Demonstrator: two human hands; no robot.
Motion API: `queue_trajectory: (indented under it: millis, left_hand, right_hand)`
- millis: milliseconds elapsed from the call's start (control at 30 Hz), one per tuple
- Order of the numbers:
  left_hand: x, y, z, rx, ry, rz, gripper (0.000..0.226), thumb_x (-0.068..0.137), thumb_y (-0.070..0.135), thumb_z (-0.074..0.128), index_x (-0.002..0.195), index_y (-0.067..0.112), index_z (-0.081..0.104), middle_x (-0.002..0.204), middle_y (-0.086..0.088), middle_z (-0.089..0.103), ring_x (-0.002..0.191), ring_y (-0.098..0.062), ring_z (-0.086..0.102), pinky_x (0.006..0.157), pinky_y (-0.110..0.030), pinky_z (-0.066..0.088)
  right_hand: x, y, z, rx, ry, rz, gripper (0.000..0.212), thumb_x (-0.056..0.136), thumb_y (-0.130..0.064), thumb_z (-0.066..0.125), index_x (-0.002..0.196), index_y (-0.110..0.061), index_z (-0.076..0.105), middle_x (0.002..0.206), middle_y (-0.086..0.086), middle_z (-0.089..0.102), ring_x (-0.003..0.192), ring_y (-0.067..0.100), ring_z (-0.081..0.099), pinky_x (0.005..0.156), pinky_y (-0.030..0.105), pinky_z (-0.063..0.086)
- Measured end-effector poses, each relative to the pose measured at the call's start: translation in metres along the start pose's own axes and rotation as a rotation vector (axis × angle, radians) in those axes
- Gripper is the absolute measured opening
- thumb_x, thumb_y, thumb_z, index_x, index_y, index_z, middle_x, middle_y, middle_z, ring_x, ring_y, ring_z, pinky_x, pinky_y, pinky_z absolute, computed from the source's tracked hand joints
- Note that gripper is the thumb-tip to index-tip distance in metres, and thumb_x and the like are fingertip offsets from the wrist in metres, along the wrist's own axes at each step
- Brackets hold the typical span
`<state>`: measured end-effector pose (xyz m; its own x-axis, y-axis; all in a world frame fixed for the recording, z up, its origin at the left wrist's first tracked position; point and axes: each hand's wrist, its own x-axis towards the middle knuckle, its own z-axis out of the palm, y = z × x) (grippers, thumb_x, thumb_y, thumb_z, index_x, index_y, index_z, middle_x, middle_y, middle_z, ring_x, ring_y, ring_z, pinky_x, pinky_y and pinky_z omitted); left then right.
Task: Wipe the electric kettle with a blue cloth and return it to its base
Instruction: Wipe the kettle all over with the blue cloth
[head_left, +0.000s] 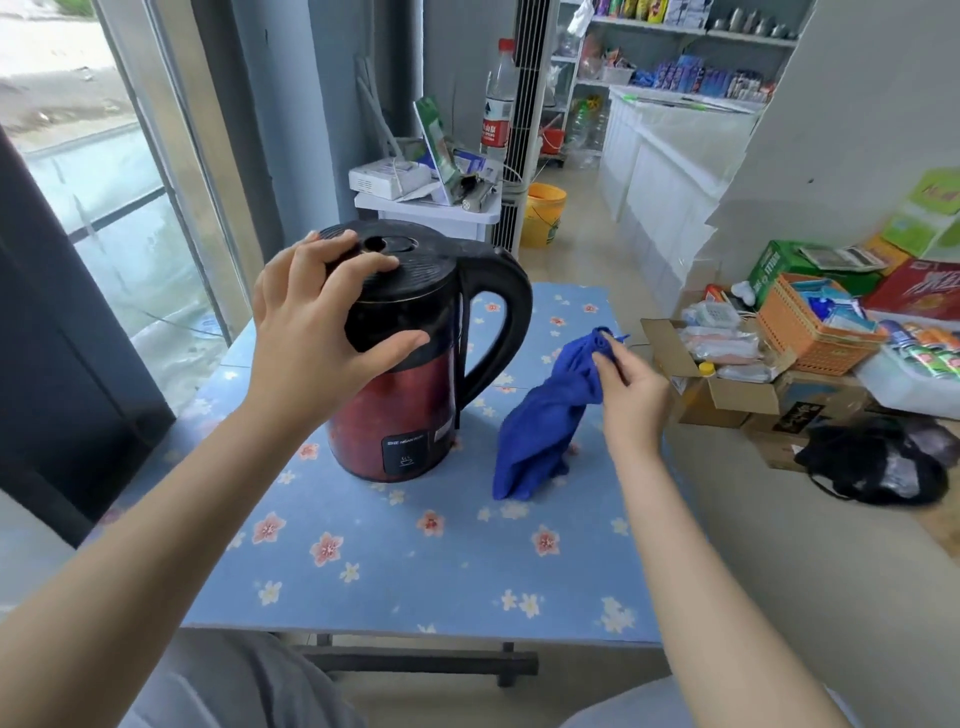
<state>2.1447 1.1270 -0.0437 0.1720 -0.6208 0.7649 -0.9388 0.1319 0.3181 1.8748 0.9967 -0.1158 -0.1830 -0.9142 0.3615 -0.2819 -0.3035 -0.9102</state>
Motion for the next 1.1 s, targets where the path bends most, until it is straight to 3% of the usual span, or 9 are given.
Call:
queue_trajectory:
  millis: [133,267,400,467,567,733,867,933,1100]
  left_hand:
    - [0.002,0.003,0.009,0.010,0.028,0.006,0.065,0.075,0.063,0.066,0.127,0.026,0.060,0.137,-0.011,0.053,0.137,-0.039,0.037,0.115,-0.031,0.013]
    - [0.000,0.005,0.013,0.021,0.060,0.004,0.063,0.076,0.062,0.067,0.127,0.027,0.059,0.136,-0.012,0.053,0.136,-0.039,0.039,0.115,-0.027,0.012]
    - [0.001,0.007,0.012,0.026,0.055,0.001,0.064,0.077,0.064,0.066,0.127,0.026,0.058,0.137,-0.013,0.052,0.136,-0.040,0.038,0.114,-0.029,0.012]
    - [0.002,0.007,0.013,0.022,0.052,0.004,0.064,0.077,0.064,0.066,0.127,0.027,0.058,0.137,-0.012,0.052,0.137,-0.039,0.038,0.114,-0.029,0.013]
    - [0.001,0.008,0.013,0.019,0.051,0.008,0.063,0.077,0.065,0.065,0.127,0.027,0.058,0.137,-0.012,0.053,0.137,-0.038,0.038,0.114,-0.028,0.012]
    - [0.001,0.006,0.013,0.011,0.060,0.020,0.061,0.077,0.063,0.067,0.126,0.027,0.058,0.136,-0.012,0.054,0.135,-0.039,0.039,0.114,-0.028,0.013]
    - [-0.001,0.005,0.012,0.002,0.069,0.023,0.061,0.077,0.062,0.068,0.127,0.028,0.058,0.136,-0.012,0.054,0.136,-0.039,0.039,0.114,-0.029,0.014]
    - [0.000,0.005,0.011,0.000,0.071,0.020,0.061,0.076,0.061,0.068,0.127,0.028,0.057,0.136,-0.011,0.053,0.136,-0.038,0.038,0.114,-0.032,0.016]
    - [-0.001,0.011,0.004,0.007,0.038,-0.017,0.065,0.075,0.064,0.066,0.128,0.026,0.060,0.137,-0.008,0.052,0.140,-0.034,0.035,0.120,-0.055,0.005]
  right_hand:
    - [0.040,0.015,0.005,-0.070,-0.336,0.095,0.033,0.092,-0.024,0.061,0.125,-0.018,0.064,0.144,-0.002,0.050,0.130,0.010,0.047,0.111,0.031,0.036]
    - [0.010,0.045,0.016,-0.382,-0.745,-0.036,0.040,0.097,-0.034,0.052,0.137,-0.028,0.051,0.153,-0.007,0.036,0.146,0.012,0.019,0.119,0.036,0.016]
    - [0.001,0.059,0.023,-0.492,-0.617,-0.231,0.030,0.091,-0.030,0.062,0.121,-0.024,0.066,0.129,0.002,0.064,0.131,0.029,0.046,0.106,0.035,0.035]
    - [0.007,0.053,0.025,-0.423,-0.560,-0.170,0.018,0.088,-0.023,0.066,0.104,-0.018,0.071,0.103,0.005,0.072,0.106,0.027,0.058,0.086,0.030,0.044]
    - [0.014,0.042,0.026,-0.355,-0.432,-0.079,0.012,0.087,-0.019,0.066,0.097,-0.016,0.072,0.095,0.008,0.072,0.087,0.022,0.058,0.069,0.023,0.038]
    - [0.040,0.031,0.026,-0.295,-0.172,-0.164,0.016,0.087,-0.018,0.066,0.100,-0.011,0.072,0.099,0.008,0.073,0.092,0.027,0.063,0.073,0.029,0.044]
    - [0.028,0.054,0.029,-0.288,-0.341,0.016,0.028,0.090,-0.014,0.064,0.116,-0.007,0.068,0.114,0.011,0.070,0.105,0.022,0.061,0.072,0.014,0.036]
    - [0.024,0.057,0.029,-0.245,-0.372,0.069,0.031,0.091,-0.016,0.063,0.121,-0.009,0.066,0.117,0.009,0.069,0.102,0.016,0.059,0.076,0.018,0.039]
    - [0.026,0.018,0.028,-0.085,-0.397,0.117,0.037,0.095,-0.030,0.056,0.130,-0.017,0.060,0.135,-0.003,0.059,0.126,0.010,0.051,0.102,0.020,0.036]
